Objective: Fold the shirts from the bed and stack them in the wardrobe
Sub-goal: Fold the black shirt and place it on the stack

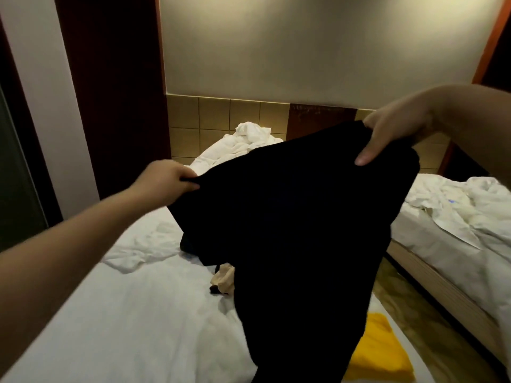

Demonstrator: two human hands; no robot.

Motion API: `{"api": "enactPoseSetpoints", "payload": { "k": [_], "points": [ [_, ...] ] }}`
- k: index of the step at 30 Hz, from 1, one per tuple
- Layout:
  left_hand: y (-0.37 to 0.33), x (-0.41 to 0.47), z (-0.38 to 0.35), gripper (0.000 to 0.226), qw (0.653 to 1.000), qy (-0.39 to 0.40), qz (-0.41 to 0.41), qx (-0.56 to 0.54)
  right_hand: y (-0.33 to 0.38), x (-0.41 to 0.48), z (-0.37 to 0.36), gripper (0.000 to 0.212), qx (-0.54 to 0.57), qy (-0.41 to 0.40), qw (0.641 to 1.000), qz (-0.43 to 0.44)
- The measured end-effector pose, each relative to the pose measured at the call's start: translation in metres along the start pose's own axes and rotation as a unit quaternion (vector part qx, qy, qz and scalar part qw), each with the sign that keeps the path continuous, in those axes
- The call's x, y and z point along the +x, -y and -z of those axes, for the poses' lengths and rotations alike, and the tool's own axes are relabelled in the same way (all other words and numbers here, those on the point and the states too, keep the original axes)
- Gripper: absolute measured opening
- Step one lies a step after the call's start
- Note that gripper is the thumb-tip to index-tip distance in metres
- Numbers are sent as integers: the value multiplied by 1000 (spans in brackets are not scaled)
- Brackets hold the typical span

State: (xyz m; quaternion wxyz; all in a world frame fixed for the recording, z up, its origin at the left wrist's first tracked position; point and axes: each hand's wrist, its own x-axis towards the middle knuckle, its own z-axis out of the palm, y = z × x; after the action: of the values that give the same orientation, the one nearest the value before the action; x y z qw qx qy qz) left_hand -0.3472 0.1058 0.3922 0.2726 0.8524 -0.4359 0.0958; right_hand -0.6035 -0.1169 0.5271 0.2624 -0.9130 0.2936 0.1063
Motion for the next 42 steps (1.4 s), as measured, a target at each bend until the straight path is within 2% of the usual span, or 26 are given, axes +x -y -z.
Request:
{"api": "enactPoseSetpoints", "payload": {
  "k": [2,4,6,8,10,12,14,15,16,17,18,19,20,21,23,25,29,31,34,36,39,40,41,42],
  "points": [
    [-8,5,23,23,997,13,4,77,6,1,-8,12,13,-45,999,11],
    [-15,6,41,21,997,3,5,77,11,4,-8,14,56,-110,990,65],
    [-21,10,52,20,998,-13,35,-42,16,4,-6,18,118,-174,970,122],
    [-27,10,63,26,975,-11,89,-204,22,2,-5,19,163,-228,945,166],
    [-30,11,84,24,956,-39,66,-283,30,-7,-3,13,176,-267,928,191],
    [-39,7,111,12,958,-111,-10,-264,41,-25,4,8,182,-270,920,218],
    [-43,3,129,28,962,-170,-63,-204,56,-47,10,24,164,-207,939,220],
    [-44,0,131,30,978,-145,-75,-127,63,-55,9,31,119,-199,951,203],
    [-44,-5,127,30,992,-88,-76,-43,69,-58,8,31,43,-215,959,180],
    [-38,-8,120,29,997,-20,-71,31,72,-58,5,26,-40,-270,948,162],
    [-33,-10,118,28,996,9,-66,56,72,-54,4,21,-114,-358,912,168],
    [-32,-14,122,27,998,1,-58,39,73,-48,3,22,-127,-456,860,191],
    [-32,-16,129,27,998,-26,-49,11,76,-44,2,26,-101,-514,826,208],
    [-32,-18,135,28,999,-25,-44,11,80,-41,-4,30,-83,-526,818,218],
    [-31,-20,146,29,998,10,-27,50,85,-31,-16,26,-119,-500,837,189],
    [-29,-22,154,30,999,-3,-30,40,83,-23,-16,18,-87,-531,824,177],
    [-24,-25,151,27,999,3,-41,0,75,-19,-16,32,-28,-517,842,149],
    [-23,-27,144,24,998,17,-37,-48,71,-21,-17,33,-1,-493,854,170],
    [-18,-30,134,24,991,60,-26,-113,61,-34,-24,31,62,-402,890,206],
    [-18,-34,134,34,984,80,-32,-156,56,-46,-27,26,97,-360,902,219],
    [-19,-37,141,84,966,110,-41,-228,55,-54,-29,16,172,-343,895,229],
    [-19,-36,142,88,960,114,-40,-254,55,-56,-28,12,206,-336,888,237],
    [-18,-33,143,82,956,113,-38,-269,55,-58,-26,7,225,-321,886,246],
    [-18,-31,143,66,955,106,-29,-277,53,-59,-22,18,235,-292,891,257]
  ]
}}
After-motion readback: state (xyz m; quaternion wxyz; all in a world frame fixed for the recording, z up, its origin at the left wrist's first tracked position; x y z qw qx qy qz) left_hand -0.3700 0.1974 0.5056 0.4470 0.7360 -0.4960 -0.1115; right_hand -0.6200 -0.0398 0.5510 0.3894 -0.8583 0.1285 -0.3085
